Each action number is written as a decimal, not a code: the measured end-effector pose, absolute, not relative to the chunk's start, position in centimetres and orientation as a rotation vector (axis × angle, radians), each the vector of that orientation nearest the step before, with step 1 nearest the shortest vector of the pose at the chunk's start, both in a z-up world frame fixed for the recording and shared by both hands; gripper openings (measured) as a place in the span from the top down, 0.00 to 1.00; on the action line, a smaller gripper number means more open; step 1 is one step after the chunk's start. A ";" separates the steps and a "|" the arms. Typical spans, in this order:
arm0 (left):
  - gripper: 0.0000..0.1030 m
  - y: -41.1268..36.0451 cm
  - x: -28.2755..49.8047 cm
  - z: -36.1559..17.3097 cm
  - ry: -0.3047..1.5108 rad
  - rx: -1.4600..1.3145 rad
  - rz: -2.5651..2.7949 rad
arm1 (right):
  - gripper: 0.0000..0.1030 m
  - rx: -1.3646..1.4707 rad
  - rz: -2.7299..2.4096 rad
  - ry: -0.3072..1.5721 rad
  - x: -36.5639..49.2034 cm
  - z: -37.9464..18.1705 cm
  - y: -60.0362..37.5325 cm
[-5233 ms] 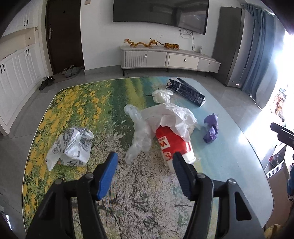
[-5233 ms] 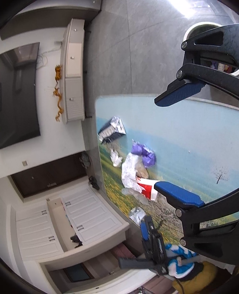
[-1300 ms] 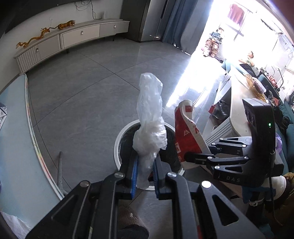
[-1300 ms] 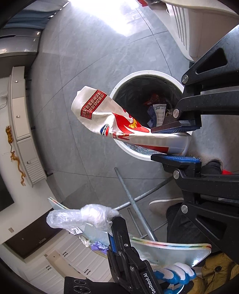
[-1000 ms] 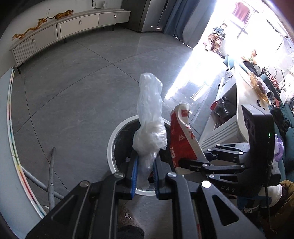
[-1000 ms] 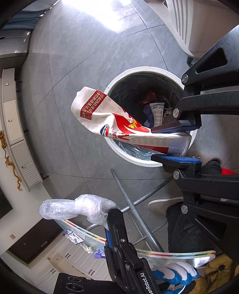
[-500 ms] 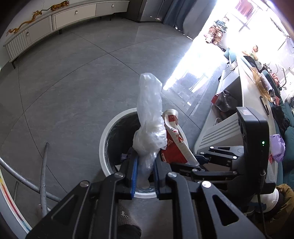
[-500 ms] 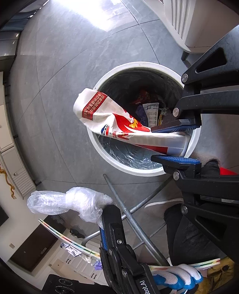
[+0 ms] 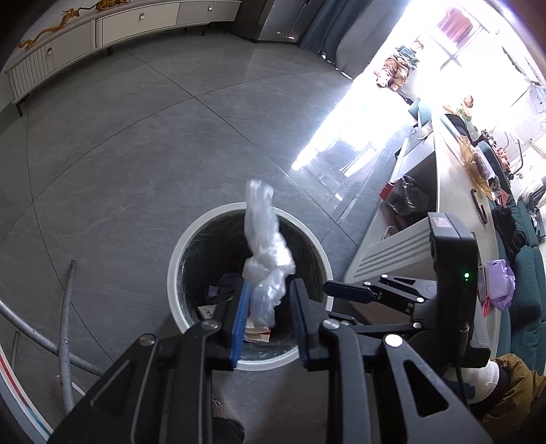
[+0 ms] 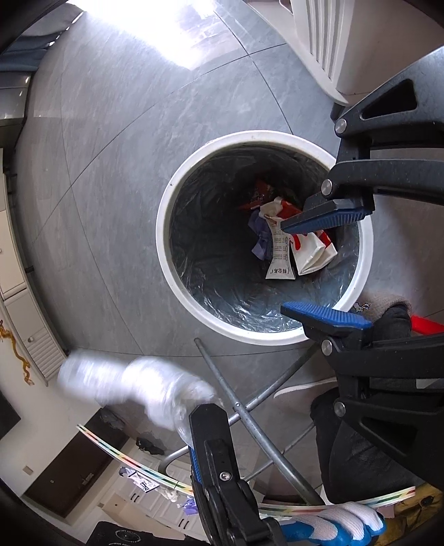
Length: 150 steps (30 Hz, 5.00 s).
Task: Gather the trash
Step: 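Open both tools to drop the bag and carton into the bin, then pull both open tools back from the bin to the table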
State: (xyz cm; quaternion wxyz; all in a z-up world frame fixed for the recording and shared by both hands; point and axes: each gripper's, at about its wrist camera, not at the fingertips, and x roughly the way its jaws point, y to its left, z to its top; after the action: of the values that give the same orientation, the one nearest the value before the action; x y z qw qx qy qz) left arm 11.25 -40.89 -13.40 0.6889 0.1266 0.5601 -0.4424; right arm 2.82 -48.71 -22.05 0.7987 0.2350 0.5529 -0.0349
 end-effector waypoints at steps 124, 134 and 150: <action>0.32 -3.5 3.7 5.4 0.631 0.003 -0.565 | 0.25 0.119 0.053 0.633 -4.7 6.8 -28.1; 0.32 -0.9 4.6 3.5 0.660 -0.007 -0.504 | 0.24 0.143 0.071 0.646 -3.4 5.7 -27.5; 0.32 2.8 6.2 -1.7 0.782 -0.030 -0.431 | 0.24 0.194 0.151 0.723 1.5 1.3 -26.8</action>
State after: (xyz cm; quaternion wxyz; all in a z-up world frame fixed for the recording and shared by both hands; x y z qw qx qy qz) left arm 6.20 2.78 -1.67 0.9019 -0.0143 0.3781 -0.2082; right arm 1.53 -26.82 1.33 0.9279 0.0945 0.3529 0.0738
